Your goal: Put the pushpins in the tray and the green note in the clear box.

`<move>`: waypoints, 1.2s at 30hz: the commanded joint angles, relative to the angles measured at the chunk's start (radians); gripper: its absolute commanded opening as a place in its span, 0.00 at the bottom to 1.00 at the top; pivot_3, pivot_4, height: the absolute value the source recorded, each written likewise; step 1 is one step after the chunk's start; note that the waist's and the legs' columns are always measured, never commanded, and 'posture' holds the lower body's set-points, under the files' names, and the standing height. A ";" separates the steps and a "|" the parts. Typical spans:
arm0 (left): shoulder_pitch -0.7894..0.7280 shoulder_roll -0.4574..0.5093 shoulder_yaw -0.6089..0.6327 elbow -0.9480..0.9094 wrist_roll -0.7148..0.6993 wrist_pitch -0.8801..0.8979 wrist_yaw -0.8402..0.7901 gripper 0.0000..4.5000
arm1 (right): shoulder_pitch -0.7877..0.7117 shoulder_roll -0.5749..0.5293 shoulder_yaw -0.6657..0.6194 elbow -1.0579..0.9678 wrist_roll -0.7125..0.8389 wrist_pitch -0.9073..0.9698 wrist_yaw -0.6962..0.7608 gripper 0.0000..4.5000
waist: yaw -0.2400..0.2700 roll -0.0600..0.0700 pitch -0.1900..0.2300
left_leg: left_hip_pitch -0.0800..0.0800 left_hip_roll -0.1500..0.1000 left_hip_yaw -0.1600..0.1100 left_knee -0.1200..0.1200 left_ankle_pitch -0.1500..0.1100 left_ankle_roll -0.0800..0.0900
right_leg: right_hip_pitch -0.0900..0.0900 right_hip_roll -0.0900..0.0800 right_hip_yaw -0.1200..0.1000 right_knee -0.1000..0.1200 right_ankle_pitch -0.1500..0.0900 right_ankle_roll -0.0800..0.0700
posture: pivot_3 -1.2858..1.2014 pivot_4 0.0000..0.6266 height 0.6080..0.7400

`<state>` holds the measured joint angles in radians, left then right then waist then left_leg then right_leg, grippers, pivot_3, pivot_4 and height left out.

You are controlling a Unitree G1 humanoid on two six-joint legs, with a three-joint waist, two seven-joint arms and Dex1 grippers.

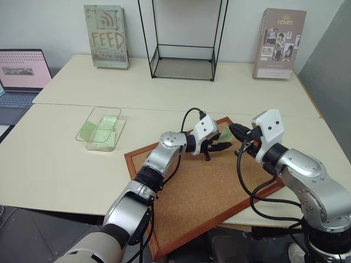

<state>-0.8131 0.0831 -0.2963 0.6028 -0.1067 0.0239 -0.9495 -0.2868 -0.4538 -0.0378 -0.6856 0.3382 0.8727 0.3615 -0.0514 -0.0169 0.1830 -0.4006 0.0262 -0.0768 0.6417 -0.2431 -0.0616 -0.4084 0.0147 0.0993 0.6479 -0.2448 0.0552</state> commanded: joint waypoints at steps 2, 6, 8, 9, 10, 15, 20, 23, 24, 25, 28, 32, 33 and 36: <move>-0.027 -0.008 0.021 -0.003 0.002 -0.027 -0.002 0.11 | -0.015 0.003 -0.008 -0.043 0.012 -0.006 -0.011 0.00 | 0.000 0.000 0.000 | 0.000 0.000 0.000 0.000 0.000 0.000 | 0.000 0.000 0.000 0.000 0.000 0.000 | 0.52 0.24 1.00; -0.020 -0.005 0.018 -0.009 0.001 -0.026 -0.012 0.01 | -0.012 0.003 -0.006 -0.049 0.015 -0.003 -0.013 0.00 | 0.000 0.000 0.000 | 0.000 0.000 0.000 0.000 0.000 0.000 | 0.000 0.000 0.000 0.000 0.000 0.000 | 0.52 0.24 1.00; -0.018 -0.004 0.016 -0.010 0.003 -0.027 -0.015 0.01 | -0.011 0.002 -0.006 -0.052 0.016 -0.002 -0.014 0.00 | 0.000 0.000 0.000 | 0.000 0.000 0.000 0.000 0.000 0.000 | 0.000 0.000 0.000 0.000 0.000 0.000 | 0.52 0.24 1.00; -0.017 -0.003 0.016 -0.011 0.003 -0.028 -0.016 0.01 | -0.011 0.001 -0.007 -0.053 0.017 -0.001 -0.014 0.00 | 0.000 0.000 0.000 | 0.000 0.000 0.000 0.000 0.000 0.000 | 0.000 0.000 0.000 0.000 0.000 0.000 | 0.52 0.24 1.00; -0.015 -0.002 0.014 -0.013 0.003 -0.029 -0.020 0.01 | -0.011 0.000 -0.009 -0.054 0.018 0.001 -0.015 0.00 | 0.000 0.000 0.000 | 0.000 0.000 0.000 0.000 0.000 0.000 | 0.000 0.000 0.000 0.000 0.000 0.000 | 0.52 0.24 1.00; -0.003 0.003 0.004 -0.016 0.018 -0.041 -0.029 0.01 | -0.015 0.017 -0.057 -0.072 0.052 0.020 -0.026 0.00 | 0.000 0.000 0.000 | 0.000 0.000 0.000 0.000 0.000 0.000 | 0.000 0.000 0.000 0.000 0.000 0.000 | 0.52 0.24 1.00; 0.010 0.006 0.007 -0.019 0.031 -0.053 -0.014 0.01 | -0.018 0.030 -0.203 -0.148 0.176 0.102 -0.038 0.00 | 0.001 0.000 0.000 | 0.000 0.000 0.000 0.000 0.000 0.000 | 0.000 0.000 0.000 0.001 0.000 0.000 | 0.52 0.24 1.00; 0.017 0.006 0.007 -0.021 0.035 -0.058 -0.016 0.01 | -0.008 0.012 -0.284 -0.178 0.236 0.144 -0.045 0.00 | 0.001 0.000 0.000 | 0.000 0.000 0.000 0.000 0.000 0.000 | 0.000 0.000 0.000 0.001 0.000 0.000 | 0.52 0.24 1.00; 0.019 0.006 0.007 -0.023 0.036 -0.057 -0.016 0.01 | 0.005 -0.009 -0.318 -0.183 0.245 0.153 -0.042 0.00 | 0.001 0.000 0.000 | 0.000 0.000 0.000 0.000 0.000 0.000 | 0.000 0.000 0.000 0.001 0.000 0.000 | 0.52 0.24 1.00; 0.021 0.006 0.007 -0.025 0.038 -0.057 -0.017 0.01 | 0.014 -0.025 -0.341 -0.187 0.252 0.160 -0.039 0.00 | 0.002 0.000 0.000 | 0.000 0.000 0.000 0.000 0.000 0.000 | 0.000 0.000 0.000 0.001 0.000 0.000 | 0.52 0.24 1.00; 0.033 0.006 0.004 -0.050 0.037 -0.048 -0.019 0.01 | 0.122 -0.156 -0.424 -0.179 0.203 0.154 0.003 0.00 | 0.007 0.000 0.000 | 0.000 0.000 0.000 0.001 0.000 0.000 | 0.000 0.000 0.000 0.001 0.000 0.000 | 0.52 0.24 1.00; 0.061 0.012 -0.006 -0.112 0.040 -0.035 -0.022 0.01 | 0.337 -0.303 -0.472 -0.157 0.102 0.102 0.056 0.00 | 0.015 0.000 0.000 | 0.000 -0.001 0.000 0.000 0.000 0.000 | 0.001 0.000 0.000 0.000 0.000 0.000 | 0.52 0.24 1.00; 0.072 0.015 -0.012 -0.135 0.040 -0.033 -0.024 0.01 | 0.414 -0.340 -0.471 -0.149 0.056 0.079 0.074 0.00 | 0.017 0.000 0.000 | 0.000 -0.001 0.000 0.000 0.000 0.000 | 0.000 0.000 0.001 0.000 0.000 0.000 | 0.52 0.24 1.00; 0.103 0.024 -0.028 -0.196 0.043 -0.022 -0.028 0.01 | 0.608 -0.415 -0.448 -0.119 -0.059 -0.003 0.108 0.00 | 0.021 0.000 0.000 | 0.000 0.000 0.000 0.000 0.000 0.000 | 0.001 0.000 0.000 0.000 0.000 0.000 | 0.52 0.24 1.00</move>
<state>-0.7160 0.1065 -0.3123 0.4688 -0.0656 -0.0030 -0.9730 0.2675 -0.8421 -0.4849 -0.8073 0.3618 0.9432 0.4459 -0.0300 -0.0170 0.1830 -0.4000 0.0258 -0.0772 0.6417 -0.2431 -0.0616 -0.4070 0.0144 0.0991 0.6476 -0.2450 0.0550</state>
